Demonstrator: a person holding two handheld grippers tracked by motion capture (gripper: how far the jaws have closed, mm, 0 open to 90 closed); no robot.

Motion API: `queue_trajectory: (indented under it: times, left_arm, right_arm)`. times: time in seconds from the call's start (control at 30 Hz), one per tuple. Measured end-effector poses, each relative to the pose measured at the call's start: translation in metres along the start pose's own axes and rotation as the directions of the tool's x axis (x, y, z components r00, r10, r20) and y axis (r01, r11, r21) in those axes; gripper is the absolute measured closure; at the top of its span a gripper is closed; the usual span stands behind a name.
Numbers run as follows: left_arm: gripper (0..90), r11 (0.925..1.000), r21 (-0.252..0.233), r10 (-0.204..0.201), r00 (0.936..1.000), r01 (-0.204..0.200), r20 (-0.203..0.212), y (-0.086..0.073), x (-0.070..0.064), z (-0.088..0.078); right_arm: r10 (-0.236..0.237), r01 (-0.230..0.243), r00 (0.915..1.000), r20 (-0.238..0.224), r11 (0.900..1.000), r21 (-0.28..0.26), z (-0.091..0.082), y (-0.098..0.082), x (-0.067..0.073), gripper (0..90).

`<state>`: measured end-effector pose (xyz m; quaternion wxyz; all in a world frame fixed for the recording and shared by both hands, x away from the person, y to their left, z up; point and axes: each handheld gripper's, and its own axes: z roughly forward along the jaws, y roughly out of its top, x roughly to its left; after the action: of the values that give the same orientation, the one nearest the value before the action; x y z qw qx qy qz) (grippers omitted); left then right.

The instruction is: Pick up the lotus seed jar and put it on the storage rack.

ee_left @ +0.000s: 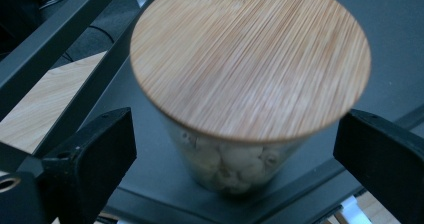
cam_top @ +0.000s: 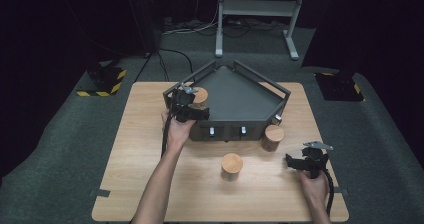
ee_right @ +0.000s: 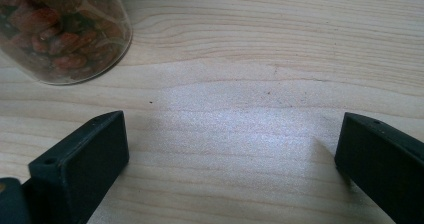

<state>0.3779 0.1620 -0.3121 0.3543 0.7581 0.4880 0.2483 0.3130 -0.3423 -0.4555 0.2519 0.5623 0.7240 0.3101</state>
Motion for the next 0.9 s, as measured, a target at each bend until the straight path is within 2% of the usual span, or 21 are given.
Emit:
queue_trajectory:
  times: [0.47,0.67,0.8,0.9]
  left_arm:
    - [3.4,1.0000,-0.006,0.001,1.0000,-0.001,0.003,-0.015,0.011,-0.017]
    - [3.5,0.9998,-0.020,-0.002,1.0000,0.003,0.008,-0.021,0.012,-0.024]
    - [3.6,0.9995,-0.027,-0.018,0.9996,0.018,0.021,-0.023,0.014,-0.029]
    - [3.8,0.9998,-0.021,-0.006,0.9999,0.006,0.013,-0.022,0.012,-0.032]
  right_arm:
    - [0.000,0.000,1.0000,0.000,1.000,0.000,0.000,0.000,0.000,0.0]
    - [0.000,0.000,1.0000,0.000,1.000,0.000,0.000,0.000,0.000,0.0]
    - [0.000,0.000,1.0000,0.000,1.000,0.000,0.000,0.000,0.000,0.0]
    - [0.000,0.000,1.0000,0.000,1.000,0.000,0.000,0.000,0.000,0.0]
